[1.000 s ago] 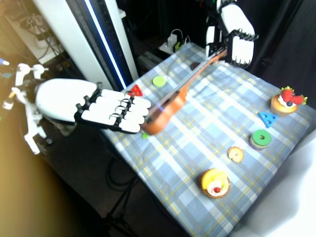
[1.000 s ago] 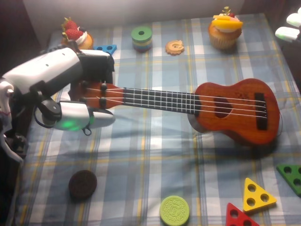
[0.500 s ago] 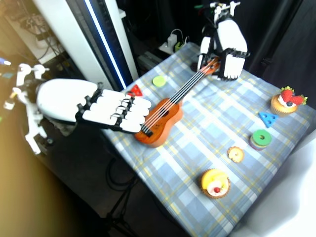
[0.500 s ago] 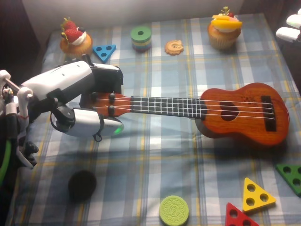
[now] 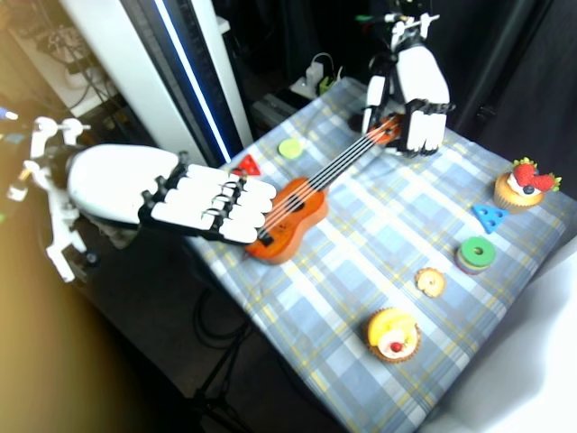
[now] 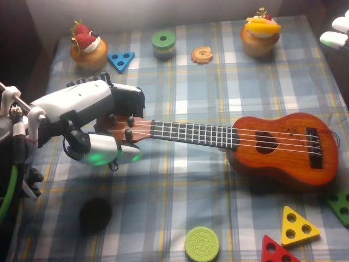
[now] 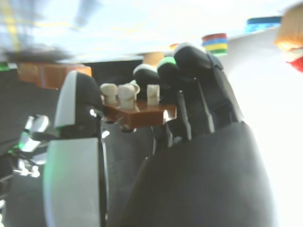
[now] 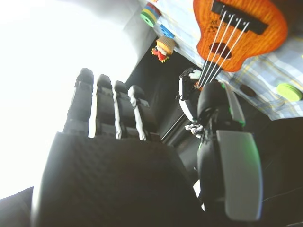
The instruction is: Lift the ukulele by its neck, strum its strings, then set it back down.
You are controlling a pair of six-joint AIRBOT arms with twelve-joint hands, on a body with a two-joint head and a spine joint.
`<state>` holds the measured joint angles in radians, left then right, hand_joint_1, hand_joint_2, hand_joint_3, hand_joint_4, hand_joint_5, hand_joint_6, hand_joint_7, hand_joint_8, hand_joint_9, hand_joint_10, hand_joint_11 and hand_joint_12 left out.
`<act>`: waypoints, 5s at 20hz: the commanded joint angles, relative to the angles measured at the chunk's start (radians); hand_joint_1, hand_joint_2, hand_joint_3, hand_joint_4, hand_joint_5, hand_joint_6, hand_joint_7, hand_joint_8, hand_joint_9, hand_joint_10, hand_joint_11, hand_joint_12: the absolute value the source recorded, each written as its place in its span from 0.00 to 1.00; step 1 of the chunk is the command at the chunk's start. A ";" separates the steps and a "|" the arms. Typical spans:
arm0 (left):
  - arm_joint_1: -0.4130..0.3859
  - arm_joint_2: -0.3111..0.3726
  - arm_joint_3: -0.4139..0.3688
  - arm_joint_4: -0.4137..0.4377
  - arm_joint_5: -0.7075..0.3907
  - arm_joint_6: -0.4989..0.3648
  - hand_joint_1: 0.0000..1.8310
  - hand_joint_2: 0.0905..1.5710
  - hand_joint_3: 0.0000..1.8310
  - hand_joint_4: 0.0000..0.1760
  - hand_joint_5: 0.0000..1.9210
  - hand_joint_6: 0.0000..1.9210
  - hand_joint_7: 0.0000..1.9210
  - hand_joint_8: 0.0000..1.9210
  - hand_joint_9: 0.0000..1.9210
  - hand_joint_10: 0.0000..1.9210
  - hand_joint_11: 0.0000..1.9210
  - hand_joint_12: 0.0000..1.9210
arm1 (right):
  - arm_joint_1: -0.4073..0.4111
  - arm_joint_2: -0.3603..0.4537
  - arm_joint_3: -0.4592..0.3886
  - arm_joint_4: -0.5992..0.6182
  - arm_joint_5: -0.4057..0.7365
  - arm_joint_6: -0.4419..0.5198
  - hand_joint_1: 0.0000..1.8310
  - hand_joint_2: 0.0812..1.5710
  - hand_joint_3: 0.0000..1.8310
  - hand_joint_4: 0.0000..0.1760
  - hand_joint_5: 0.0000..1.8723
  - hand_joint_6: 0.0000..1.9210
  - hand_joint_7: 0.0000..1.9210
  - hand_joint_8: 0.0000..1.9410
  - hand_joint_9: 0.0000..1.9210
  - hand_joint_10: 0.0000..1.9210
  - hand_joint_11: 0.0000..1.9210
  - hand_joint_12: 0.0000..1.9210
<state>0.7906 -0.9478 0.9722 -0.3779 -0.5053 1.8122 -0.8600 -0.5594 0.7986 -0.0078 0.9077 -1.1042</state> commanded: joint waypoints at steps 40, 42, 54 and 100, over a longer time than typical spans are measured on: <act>0.047 0.046 -0.021 0.067 -0.302 -0.260 0.82 0.66 0.12 0.00 0.59 1.00 0.75 1.00 0.82 1.00 0.85 1.00 | 0.015 0.000 0.007 0.018 0.117 -0.001 0.30 0.77 0.00 0.02 0.00 0.00 0.00 0.00 0.00 0.00 0.00 0.00; 0.050 0.052 -0.030 0.069 -0.325 -0.260 0.83 0.67 0.12 0.00 0.59 1.00 0.75 1.00 0.83 1.00 0.86 1.00 | 0.015 -0.001 0.007 0.018 0.117 -0.001 0.31 0.77 0.00 0.00 0.00 0.00 0.00 0.00 0.00 0.00 0.00 0.00; 0.050 0.052 -0.032 0.069 -0.347 -0.266 0.84 0.67 0.11 0.14 0.60 1.00 0.74 1.00 0.83 1.00 0.85 1.00 | 0.025 0.001 0.008 -0.019 0.104 0.029 0.38 0.80 0.00 0.00 0.25 0.04 0.00 0.00 0.00 0.00 0.00 0.00; 0.054 0.043 -0.024 0.067 -0.345 -0.266 0.85 0.70 0.07 0.68 0.58 1.00 0.72 1.00 0.81 1.00 0.85 1.00 | 0.273 -0.039 0.048 -0.377 -0.038 0.289 0.59 0.77 0.08 0.00 0.31 0.07 0.08 0.01 0.00 0.00 0.00 0.00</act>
<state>0.8509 -0.9020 0.9463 -0.3149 -0.7277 1.5654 -0.6025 -0.6010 0.8471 -0.4217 0.7448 -0.8124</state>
